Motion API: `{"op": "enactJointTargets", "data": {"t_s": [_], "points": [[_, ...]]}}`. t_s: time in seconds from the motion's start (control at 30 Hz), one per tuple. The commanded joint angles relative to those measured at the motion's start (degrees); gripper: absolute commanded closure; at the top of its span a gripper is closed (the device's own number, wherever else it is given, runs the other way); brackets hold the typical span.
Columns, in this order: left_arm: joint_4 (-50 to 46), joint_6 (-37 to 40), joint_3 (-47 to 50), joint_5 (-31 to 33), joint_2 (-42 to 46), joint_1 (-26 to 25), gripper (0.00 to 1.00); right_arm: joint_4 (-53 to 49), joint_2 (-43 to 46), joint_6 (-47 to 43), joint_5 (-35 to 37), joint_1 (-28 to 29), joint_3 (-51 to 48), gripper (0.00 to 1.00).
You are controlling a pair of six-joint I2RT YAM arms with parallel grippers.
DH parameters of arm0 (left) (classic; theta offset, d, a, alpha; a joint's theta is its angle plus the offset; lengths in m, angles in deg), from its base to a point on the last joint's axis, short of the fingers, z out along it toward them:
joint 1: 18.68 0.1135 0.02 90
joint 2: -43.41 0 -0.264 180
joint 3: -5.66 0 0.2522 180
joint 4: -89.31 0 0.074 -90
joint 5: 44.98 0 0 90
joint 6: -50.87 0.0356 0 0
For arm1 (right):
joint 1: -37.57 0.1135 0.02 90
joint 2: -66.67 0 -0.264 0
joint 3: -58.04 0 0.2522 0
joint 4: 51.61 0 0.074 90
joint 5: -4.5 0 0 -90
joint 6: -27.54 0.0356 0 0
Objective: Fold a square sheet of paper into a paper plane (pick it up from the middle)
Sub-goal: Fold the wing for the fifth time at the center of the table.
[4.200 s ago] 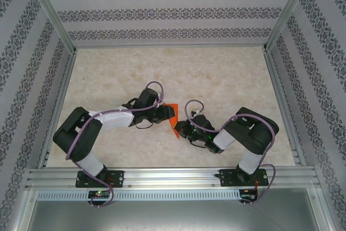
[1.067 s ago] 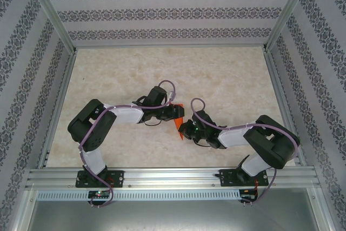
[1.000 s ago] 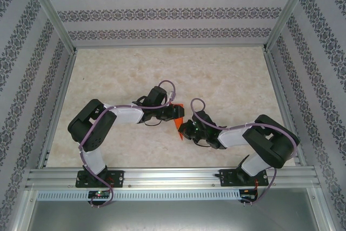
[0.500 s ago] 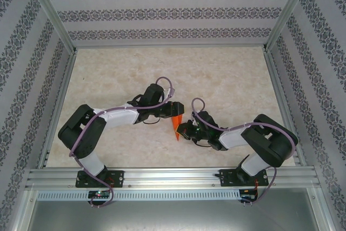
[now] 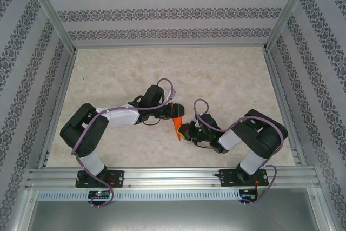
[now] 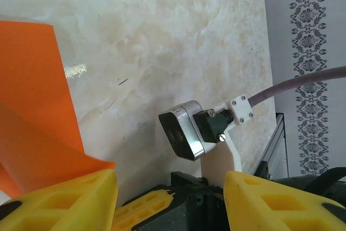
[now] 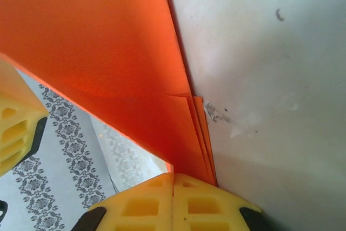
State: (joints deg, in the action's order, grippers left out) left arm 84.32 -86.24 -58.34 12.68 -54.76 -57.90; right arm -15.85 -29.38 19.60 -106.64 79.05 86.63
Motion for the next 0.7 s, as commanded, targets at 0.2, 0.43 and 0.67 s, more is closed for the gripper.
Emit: {"op": "enactJointTargets", "data": {"t_s": [0.2,0.43,0.67], "points": [[2.4,3.8,-0.9,-2.4,-3.2,-1.0,0.44,4.7,-1.7,2.5,-0.6,-0.5,-0.4,0.99],[3.2,4.4,-1.9,-1.8,-6.9,-0.9,0.44,3.2,-0.4,1.4,-0.4,-0.7,-0.4,0.92],[2.5,4.7,-2.7,-1.1,-7.4,-1.0,0.44,-15.5,7.7,-5.6,3.3,0.1,2.4,0.81]]}}
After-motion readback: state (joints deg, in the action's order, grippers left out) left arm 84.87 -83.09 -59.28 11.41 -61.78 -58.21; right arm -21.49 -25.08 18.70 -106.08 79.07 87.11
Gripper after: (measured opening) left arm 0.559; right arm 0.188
